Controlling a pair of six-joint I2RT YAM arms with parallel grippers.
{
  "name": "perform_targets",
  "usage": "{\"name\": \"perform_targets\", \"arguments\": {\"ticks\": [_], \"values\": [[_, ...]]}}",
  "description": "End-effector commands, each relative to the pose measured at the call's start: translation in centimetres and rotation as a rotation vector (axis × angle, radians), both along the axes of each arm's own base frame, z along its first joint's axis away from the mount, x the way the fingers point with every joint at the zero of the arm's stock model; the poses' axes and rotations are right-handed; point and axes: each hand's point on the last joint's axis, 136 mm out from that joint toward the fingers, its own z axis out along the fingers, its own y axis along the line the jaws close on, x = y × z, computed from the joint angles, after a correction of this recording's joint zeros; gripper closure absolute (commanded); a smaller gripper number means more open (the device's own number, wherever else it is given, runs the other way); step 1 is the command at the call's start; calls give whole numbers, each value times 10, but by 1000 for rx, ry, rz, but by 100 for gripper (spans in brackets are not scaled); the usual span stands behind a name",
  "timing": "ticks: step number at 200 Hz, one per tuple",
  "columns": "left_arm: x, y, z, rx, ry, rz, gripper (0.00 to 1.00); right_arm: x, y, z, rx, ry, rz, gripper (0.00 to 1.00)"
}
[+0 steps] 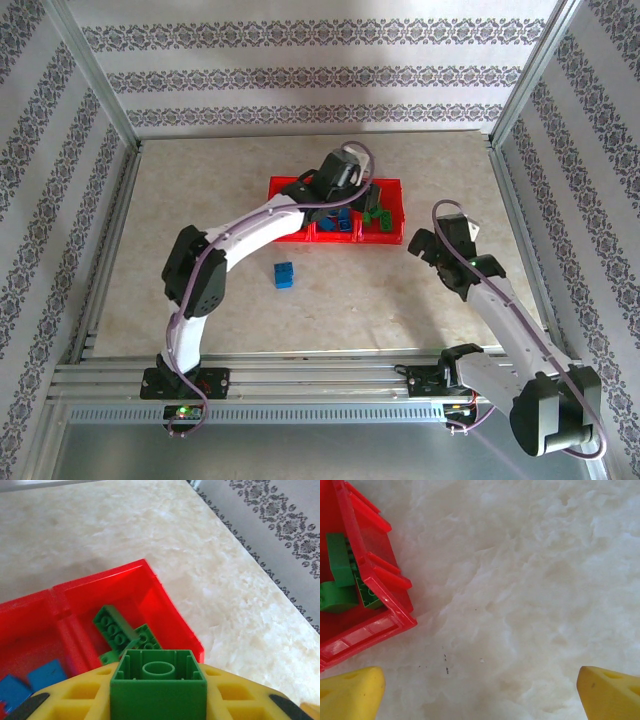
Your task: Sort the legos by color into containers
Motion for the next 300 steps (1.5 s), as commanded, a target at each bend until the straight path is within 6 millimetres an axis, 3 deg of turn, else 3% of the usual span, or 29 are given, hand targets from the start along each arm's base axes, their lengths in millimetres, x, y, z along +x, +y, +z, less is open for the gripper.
{"name": "perform_targets", "arguments": {"ticks": [1, 49, 86, 153, 189, 242, 300], "values": [[-6, -22, -9, 79, -24, -79, 67, -8, -3, -3, 10, 11, -10, 2], [1, -49, -45, 218, -16, -134, 67, -11, -5, 0, 16, -2, -15, 2], [3, -54, -73, 287, 9, -141, 67, -14, -6, 1, 17, -8, -22, 2], [7, -56, -93, 338, 23, -143, 64, -12, -6, 5, 28, -22, -26, 2], [10, -56, -98, 346, 30, -134, 53, -12, -6, 6, 28, -24, -26, 2], [14, -55, -79, 331, 3, -108, 49, -11, -4, 7, 36, -28, -14, 2], [13, -37, -11, 282, -78, -28, 47, -10, 4, 11, 53, -39, 30, 2]]}}
